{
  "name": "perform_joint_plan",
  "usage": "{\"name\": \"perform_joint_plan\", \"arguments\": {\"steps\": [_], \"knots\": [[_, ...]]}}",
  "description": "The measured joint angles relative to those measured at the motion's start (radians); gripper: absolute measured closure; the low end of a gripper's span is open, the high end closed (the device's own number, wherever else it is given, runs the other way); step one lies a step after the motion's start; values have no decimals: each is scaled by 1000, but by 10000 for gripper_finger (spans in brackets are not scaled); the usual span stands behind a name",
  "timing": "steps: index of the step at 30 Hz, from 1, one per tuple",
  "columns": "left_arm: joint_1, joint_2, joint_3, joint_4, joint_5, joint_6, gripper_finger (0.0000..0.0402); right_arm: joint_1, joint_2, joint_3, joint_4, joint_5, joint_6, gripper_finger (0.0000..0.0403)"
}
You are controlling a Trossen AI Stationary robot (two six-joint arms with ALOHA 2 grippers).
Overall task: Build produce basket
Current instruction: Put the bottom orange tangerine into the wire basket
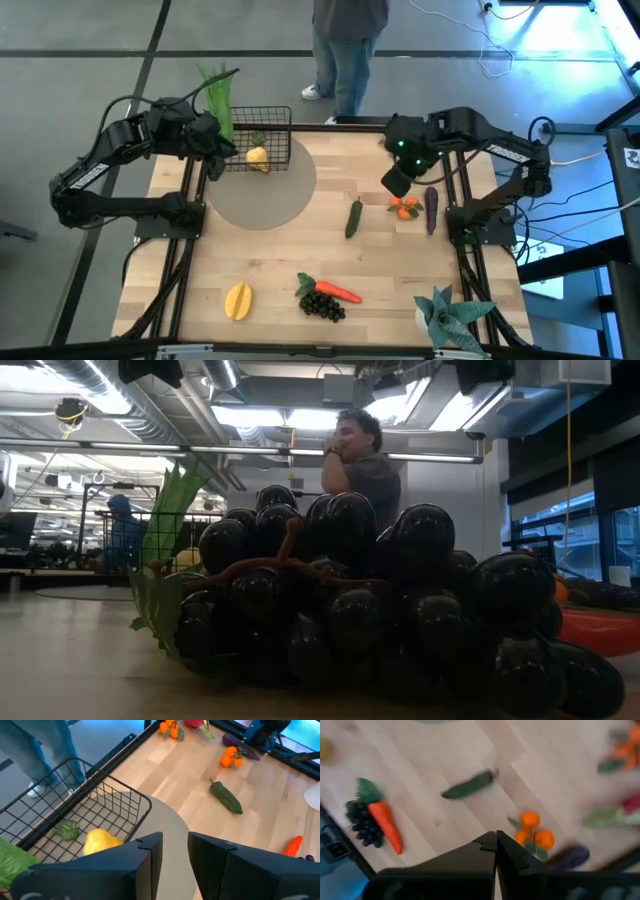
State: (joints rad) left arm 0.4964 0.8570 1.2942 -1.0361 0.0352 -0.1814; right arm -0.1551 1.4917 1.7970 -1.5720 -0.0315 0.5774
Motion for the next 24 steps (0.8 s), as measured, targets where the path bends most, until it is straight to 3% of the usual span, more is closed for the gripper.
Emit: {"name": "perform_joint_plan", "arguments": {"steps": [15, 24], "knots": [[-54, 0, 0, 0, -4, 0, 321, 35, -26, -378, 81, -122, 18, 399], [-55, 0, -1, 0, -4, 4, 321, 30, -26, -499, 141, -97, 4, 318]]}}
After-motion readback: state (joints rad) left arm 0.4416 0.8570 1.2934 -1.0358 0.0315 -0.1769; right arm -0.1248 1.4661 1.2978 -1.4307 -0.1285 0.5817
